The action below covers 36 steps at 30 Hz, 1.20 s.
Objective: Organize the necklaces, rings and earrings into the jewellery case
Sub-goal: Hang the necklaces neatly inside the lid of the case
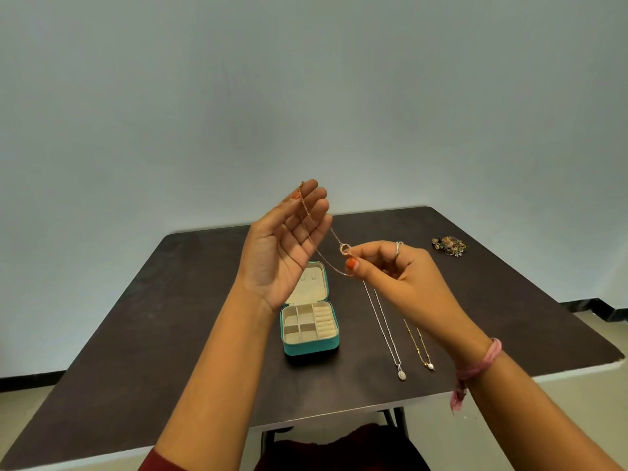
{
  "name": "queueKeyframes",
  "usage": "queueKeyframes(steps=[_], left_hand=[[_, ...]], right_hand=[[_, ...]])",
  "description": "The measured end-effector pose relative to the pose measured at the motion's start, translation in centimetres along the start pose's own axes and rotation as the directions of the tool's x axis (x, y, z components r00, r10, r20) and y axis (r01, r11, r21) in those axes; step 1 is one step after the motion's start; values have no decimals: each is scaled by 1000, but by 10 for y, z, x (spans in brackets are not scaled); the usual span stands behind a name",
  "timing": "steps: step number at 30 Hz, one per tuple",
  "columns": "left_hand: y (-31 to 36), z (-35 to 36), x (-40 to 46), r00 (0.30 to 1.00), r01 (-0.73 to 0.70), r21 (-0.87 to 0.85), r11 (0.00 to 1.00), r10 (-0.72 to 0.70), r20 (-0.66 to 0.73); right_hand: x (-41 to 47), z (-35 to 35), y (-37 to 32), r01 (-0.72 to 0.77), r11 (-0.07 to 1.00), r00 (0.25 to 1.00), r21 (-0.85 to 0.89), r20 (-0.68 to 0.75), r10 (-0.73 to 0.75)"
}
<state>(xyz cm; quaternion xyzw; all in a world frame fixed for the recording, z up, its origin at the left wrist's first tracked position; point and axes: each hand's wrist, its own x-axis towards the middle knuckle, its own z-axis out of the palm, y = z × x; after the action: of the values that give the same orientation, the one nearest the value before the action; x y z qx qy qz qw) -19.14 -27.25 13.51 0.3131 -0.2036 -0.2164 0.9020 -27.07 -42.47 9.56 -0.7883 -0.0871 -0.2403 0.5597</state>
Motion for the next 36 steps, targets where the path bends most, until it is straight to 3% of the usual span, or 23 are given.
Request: queueKeyframes(steps=[3,12,17,26,33,36], left_hand=[[-4,0,-2,999,-31,-11,999,30,-27],[-5,-3,-3,995,-42,104,994,51,-86],[-3,-1,-4,998,21,237,971,-4,-69],[-7,0,-10,991,131,438,889,-126,-41],[-8,0,-13,990,138,451,882,-139,-30],[-6,-1,-14,990,129,433,892,-141,-3]], right_hand=[[-2,-1,-2,51,990,999,-128,15,-49],[-1,-10,-11,104,990,992,-97,82,-96],[3,-12,-22,133,989,981,-60,152,-122],[28,-19,-44,372,792,925,-485,260,-276],[43,-20,-57,367,683,923,-632,336,-185],[47,-22,-63,337,688,930,-642,341,-138]])
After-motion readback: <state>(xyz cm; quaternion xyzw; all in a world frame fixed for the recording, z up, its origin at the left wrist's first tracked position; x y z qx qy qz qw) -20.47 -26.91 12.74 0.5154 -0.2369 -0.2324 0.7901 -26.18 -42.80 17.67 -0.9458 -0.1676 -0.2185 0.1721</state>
